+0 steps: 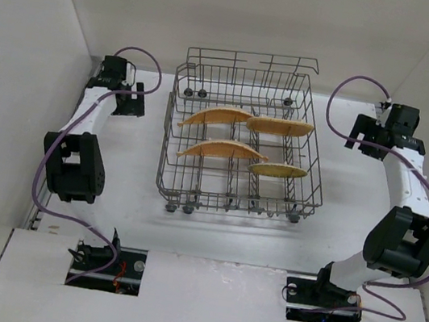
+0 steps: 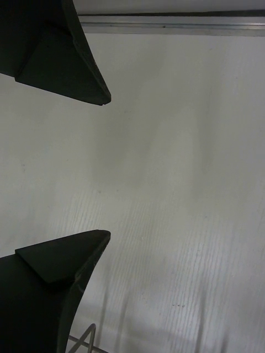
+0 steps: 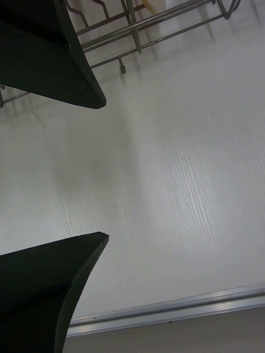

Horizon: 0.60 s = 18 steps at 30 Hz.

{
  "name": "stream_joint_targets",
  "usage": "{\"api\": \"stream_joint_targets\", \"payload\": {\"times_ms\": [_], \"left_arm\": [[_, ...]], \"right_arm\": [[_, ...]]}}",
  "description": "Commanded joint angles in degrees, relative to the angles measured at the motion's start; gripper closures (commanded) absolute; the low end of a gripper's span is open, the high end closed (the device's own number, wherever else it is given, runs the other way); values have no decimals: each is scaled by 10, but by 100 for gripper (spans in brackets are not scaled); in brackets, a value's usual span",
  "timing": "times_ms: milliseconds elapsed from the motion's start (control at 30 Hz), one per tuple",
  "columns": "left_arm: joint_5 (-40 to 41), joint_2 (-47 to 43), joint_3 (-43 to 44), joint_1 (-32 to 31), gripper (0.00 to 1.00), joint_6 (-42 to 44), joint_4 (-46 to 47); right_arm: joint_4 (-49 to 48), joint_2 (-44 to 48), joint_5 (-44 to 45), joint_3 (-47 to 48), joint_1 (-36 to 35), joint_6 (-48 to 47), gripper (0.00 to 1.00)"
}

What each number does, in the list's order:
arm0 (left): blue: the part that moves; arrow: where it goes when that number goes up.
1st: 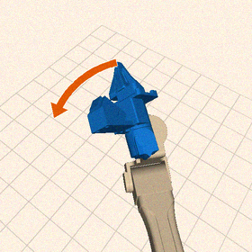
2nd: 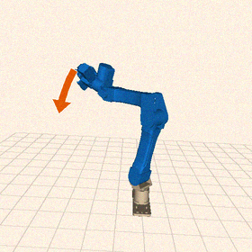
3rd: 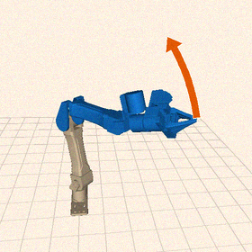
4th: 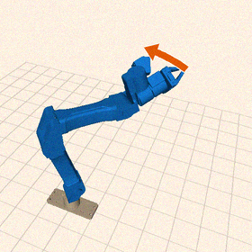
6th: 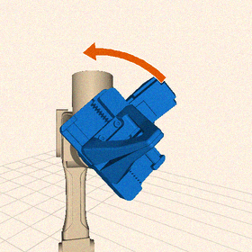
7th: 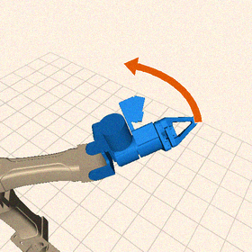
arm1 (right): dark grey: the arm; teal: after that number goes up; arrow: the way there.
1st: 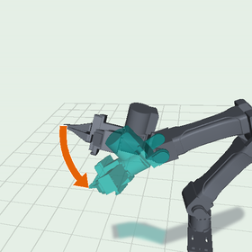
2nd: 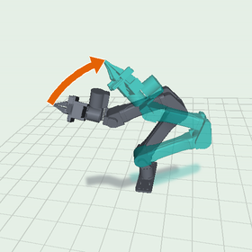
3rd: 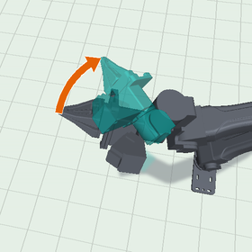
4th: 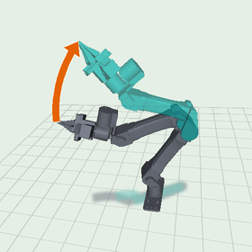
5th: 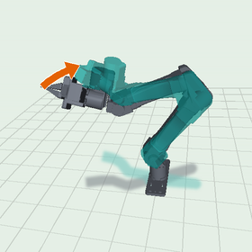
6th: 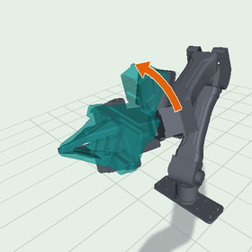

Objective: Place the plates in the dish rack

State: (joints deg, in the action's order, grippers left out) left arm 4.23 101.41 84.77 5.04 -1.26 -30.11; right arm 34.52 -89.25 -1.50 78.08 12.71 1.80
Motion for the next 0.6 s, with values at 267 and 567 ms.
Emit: {"api": "stream_joint_targets", "payload": {"times_ms": [267, 567], "left_arm": [[104, -58, -54, -65, 0, 62, 64], [77, -56, -40, -68, 0, 45, 38]], "right_arm": [[0, 17, 72, 45, -13, -21, 0], [10, 17, 62, 47, -13, -21, 0]]}}
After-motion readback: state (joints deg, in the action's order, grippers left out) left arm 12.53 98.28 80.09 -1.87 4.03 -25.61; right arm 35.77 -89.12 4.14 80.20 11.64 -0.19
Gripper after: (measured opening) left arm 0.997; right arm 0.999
